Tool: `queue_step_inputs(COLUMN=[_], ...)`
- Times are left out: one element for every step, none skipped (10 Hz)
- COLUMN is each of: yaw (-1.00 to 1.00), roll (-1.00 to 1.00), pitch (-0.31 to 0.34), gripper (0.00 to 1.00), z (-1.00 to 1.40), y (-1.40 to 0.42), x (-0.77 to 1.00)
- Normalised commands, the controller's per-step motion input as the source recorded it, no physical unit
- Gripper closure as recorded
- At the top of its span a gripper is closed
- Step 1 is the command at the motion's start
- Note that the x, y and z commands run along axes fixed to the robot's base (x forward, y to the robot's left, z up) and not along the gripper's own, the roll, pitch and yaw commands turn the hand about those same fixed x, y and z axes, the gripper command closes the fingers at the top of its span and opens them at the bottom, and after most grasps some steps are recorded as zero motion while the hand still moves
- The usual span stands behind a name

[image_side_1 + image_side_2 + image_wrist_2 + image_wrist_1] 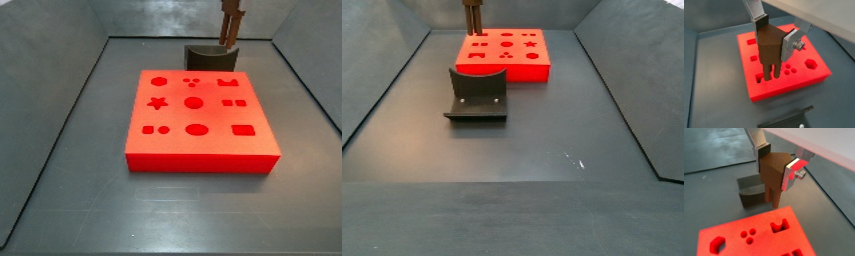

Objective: Insert the 3 prong object.

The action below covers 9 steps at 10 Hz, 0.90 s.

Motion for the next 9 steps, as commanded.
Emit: queue_step_inputs(yaw=[-1.00,-1.00,-1.00,-1.00,-1.00,-1.00,-1.00,-1.00,-1.00], roll=[0.00,0.00,0.00,0.00,0.00,0.00,0.00,0.00,0.00], pitch=[0.000,0.000,0.000,0.000,0.000,0.000,0.000,0.000,0.000], gripper=[1.00,1.00,1.00,1.00,1.00,1.00,1.00,1.00,1.00], z=[0.00,0.00,0.00,0.00,0.00,0.00,0.00,0.00,0.00], y=[0.00,0.00,0.00,0.00,0.00,0.00,0.00,0.00,0.00], x=[0.00,0.00,0.00,0.00,0.00,0.00,0.00,0.00,0.00])
